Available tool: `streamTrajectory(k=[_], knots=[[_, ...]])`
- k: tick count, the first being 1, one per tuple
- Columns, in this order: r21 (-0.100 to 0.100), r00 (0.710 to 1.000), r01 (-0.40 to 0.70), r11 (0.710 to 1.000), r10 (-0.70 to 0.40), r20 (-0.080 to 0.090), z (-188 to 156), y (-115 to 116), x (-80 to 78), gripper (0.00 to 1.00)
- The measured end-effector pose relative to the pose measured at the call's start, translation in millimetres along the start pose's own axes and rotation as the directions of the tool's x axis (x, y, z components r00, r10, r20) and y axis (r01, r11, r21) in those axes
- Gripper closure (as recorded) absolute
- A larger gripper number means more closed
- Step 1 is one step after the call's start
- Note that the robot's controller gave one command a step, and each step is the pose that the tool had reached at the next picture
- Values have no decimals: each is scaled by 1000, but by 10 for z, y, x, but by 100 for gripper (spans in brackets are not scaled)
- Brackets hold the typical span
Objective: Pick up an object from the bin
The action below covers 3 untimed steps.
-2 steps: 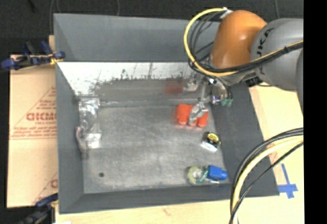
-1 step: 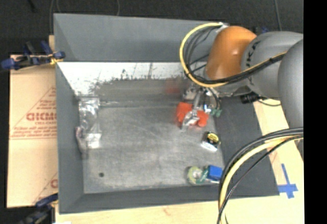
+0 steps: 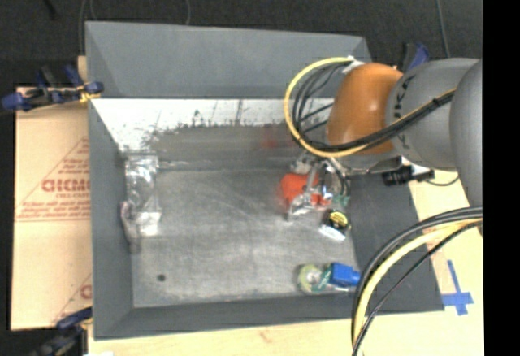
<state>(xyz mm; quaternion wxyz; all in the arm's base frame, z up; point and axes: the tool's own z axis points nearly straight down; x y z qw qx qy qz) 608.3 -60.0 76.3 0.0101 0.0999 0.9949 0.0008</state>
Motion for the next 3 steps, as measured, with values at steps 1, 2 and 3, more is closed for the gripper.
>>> streamTrajectory(k=[1,2,3], knots=[[3,1000,-2,1000,2,-3,-29,-16,-20,100],[2,1000,-14,1000,15,-8,-1039,-40,157,100],[-1,924,382,924,-382,-11,-1577,-111,208,100]])
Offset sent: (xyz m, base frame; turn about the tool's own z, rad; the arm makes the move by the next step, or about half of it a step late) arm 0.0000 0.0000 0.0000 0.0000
